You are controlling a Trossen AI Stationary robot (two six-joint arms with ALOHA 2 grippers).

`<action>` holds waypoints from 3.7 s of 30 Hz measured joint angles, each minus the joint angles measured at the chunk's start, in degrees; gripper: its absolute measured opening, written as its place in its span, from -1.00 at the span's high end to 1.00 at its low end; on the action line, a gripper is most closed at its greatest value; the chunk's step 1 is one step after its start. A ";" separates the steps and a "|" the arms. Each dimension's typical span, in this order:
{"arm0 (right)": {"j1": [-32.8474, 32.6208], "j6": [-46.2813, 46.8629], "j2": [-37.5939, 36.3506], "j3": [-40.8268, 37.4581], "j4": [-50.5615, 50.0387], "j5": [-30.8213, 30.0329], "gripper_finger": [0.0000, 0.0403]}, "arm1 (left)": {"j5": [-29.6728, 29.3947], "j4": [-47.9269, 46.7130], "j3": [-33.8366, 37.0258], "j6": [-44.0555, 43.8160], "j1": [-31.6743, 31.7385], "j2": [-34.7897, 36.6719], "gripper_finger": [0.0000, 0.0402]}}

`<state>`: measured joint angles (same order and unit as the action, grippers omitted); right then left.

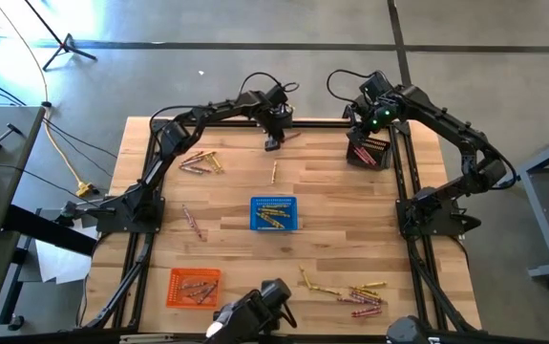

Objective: Sort crayons
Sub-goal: Put the red crayon into the black basket

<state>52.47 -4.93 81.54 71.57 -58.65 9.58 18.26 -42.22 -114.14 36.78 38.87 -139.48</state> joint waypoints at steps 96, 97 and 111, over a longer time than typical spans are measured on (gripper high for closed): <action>-12.81 -23.03 30.91 4.04 34.32 0.68 0.32 | -4.54 -1.51 0.04 -9.19 0.24 0.00 0.70; -13.30 -23.87 31.28 4.04 35.29 0.63 0.32 | -4.55 -1.49 0.04 -9.21 0.24 0.00 0.70; -14.61 -27.08 36.56 4.22 43.80 -4.51 0.32 | -4.60 -1.12 0.04 -9.74 0.24 0.00 0.70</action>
<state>37.86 -32.01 118.10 75.79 -14.85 5.08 13.66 -43.34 -114.10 27.05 39.11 -139.48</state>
